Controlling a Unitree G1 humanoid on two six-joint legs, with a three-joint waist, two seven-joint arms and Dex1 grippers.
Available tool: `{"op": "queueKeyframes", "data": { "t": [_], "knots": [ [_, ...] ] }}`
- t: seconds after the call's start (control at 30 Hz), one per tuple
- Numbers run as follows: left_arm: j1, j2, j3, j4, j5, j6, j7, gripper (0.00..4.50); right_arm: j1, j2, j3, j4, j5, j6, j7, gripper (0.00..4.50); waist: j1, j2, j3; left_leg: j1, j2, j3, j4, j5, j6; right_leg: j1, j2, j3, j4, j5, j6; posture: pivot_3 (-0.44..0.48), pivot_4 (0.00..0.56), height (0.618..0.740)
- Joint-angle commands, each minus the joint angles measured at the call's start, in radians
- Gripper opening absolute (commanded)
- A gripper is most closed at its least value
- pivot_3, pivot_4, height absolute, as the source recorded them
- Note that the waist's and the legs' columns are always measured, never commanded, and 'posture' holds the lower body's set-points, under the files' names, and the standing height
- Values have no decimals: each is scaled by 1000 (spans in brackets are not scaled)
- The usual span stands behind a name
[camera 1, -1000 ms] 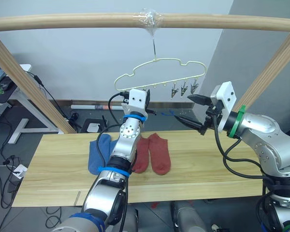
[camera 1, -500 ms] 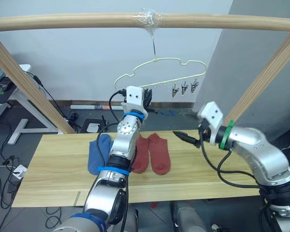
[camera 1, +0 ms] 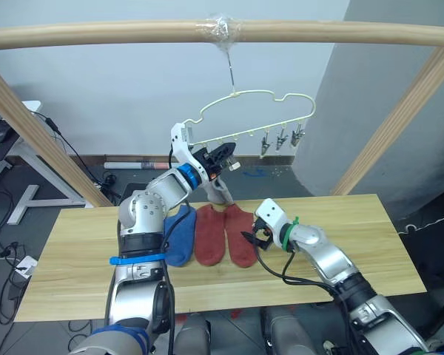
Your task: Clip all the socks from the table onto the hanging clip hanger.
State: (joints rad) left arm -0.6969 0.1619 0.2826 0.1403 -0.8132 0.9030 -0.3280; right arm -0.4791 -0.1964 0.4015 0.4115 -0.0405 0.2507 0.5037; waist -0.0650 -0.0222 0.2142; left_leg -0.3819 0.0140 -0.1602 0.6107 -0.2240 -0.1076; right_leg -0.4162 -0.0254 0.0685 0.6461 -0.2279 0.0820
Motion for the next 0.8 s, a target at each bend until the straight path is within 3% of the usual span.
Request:
{"op": "queueKeyframes", "data": {
  "t": [0.03, 0.33, 0.37, 0.43, 0.6, 0.8],
  "knots": [
    [15, 10, 3, -58, -30, 26, -13, 191, -50, 48, -2, 135, -36, -75, -24, 4500, 0, 0, 0, 0, 0, 0, 0, 0, 0, 0, 0, 0, 0, 0, 0, -2, 166, 740],
    [52, -3, 4, -118, -52, 43, 6, 191, -162, 128, -50, 537, -80, -144, -61, 4500, 6, 0, -1, 1, 0, 0, 0, 0, 0, 1, 0, 0, 0, 1, -2, 17, 158, 740],
    [54, -2, 7, -121, -55, 45, 7, 191, -157, 129, -60, 549, -71, -138, -50, 4316, 5, 0, -1, 2, 0, 0, 0, 0, 0, 2, 0, 0, 0, 1, -1, 17, 158, 740],
    [61, 1, 8, -129, -58, 46, 12, 191, -137, 124, -74, 547, -58, -123, -22, 3909, 7, 0, -1, 4, 0, 0, 0, 0, 0, 4, 0, 0, 0, 0, 0, 27, 156, 740],
    [72, 8, 20, -139, -79, 65, 16, 191, -60, 63, -54, 463, -100, -137, 14, 2242, 10, 0, -3, 8, 0, 0, 0, 0, 0, 9, 0, 0, -1, 0, 0, 27, 156, 740],
    [75, 13, 25, -137, -88, 76, 19, 191, 85, -45, -65, 197, -87, -86, 77, 207, 11, 0, -4, 9, 0, 0, 0, 0, 0, 10, 0, 0, -1, 0, 0, 20, 164, 740]
  ]
}}
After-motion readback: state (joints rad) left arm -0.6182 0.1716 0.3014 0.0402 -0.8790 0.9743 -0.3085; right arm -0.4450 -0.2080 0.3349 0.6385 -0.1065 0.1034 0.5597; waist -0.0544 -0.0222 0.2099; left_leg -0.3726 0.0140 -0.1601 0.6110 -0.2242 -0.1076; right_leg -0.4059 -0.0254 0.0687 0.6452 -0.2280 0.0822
